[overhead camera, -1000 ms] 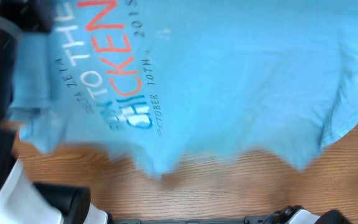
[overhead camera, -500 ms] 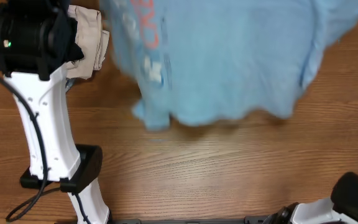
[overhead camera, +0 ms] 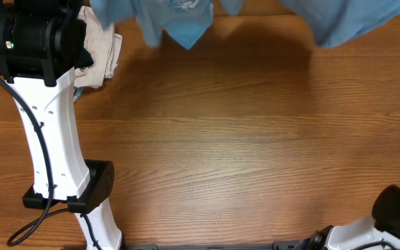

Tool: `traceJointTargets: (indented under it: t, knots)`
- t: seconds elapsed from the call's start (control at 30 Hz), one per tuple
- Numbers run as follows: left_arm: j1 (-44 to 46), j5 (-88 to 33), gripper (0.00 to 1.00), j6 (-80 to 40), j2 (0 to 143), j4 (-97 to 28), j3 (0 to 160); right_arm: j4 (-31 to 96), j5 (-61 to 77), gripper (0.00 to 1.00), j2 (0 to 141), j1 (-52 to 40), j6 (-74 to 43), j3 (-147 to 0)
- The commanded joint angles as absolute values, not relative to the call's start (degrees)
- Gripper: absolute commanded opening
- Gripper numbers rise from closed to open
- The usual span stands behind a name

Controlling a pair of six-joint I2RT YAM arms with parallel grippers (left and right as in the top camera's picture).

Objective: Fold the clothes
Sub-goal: 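Lift the T-shirt with both grippers and shake it out in the air, then lay the T-shirt flat on the table with both grippers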

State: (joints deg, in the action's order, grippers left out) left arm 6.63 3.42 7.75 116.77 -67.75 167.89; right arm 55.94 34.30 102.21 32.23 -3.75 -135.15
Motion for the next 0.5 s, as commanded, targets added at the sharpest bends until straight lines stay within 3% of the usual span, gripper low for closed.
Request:
traceJointTargets:
  t: [0.0,0.23,0.47]
  knots:
    - [3.29,7.35,0.04,8.21,120.40,-72.77,167.28,59.31,27.03,0.04,109.03,33.06,1.17,-132.77]
    - [3.49,-0.51,0.04,7.60,125.54,-79.40,167.28,62.85,27.00,0.04,110.59,33.56,2.02,-132.25]
    - [3.57,-5.91,0.04,5.89,121.45,-85.45,167.41,70.48,27.29,0.04,104.16,34.85,3.07,-132.51]
